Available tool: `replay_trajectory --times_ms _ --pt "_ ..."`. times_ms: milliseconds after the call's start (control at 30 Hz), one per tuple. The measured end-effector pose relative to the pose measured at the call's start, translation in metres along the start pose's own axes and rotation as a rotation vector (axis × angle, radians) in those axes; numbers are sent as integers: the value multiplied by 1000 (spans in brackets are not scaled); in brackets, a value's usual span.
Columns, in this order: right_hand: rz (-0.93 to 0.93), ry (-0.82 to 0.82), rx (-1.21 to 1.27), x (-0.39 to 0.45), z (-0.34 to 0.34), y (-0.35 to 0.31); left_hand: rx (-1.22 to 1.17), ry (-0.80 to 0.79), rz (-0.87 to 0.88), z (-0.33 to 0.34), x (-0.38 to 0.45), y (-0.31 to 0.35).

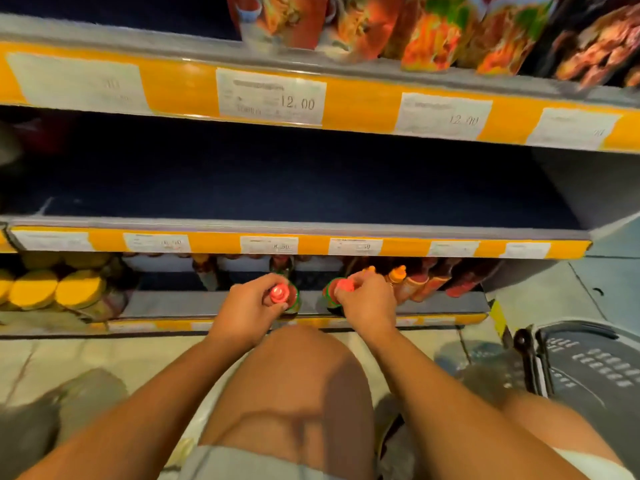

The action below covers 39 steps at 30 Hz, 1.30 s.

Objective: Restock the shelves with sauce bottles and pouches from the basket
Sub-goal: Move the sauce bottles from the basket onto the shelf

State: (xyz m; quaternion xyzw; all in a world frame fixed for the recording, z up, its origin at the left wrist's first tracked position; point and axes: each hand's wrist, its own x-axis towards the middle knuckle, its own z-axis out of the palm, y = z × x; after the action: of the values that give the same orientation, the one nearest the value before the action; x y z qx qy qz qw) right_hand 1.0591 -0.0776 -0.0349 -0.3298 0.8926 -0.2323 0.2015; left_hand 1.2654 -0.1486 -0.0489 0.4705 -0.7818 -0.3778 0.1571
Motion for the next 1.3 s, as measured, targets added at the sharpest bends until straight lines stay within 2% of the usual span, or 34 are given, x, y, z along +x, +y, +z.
replay_trajectory --times_ms 333,600,733,1200,1300 --pt "-164 18 -156 30 22 -2 165 -49 -21 43 78 10" --pt "-130 -30 -230 56 37 -4 266 -149 -170 56 119 12" --pt "-94 -81 -326 64 43 -6 310 -129 -205 64 127 10" --pt "-67 -33 -344 68 74 5 286 -98 -346 82 132 -7" --pt "-21 -113 -383 71 72 -2 301 -125 -396 84 134 -8"
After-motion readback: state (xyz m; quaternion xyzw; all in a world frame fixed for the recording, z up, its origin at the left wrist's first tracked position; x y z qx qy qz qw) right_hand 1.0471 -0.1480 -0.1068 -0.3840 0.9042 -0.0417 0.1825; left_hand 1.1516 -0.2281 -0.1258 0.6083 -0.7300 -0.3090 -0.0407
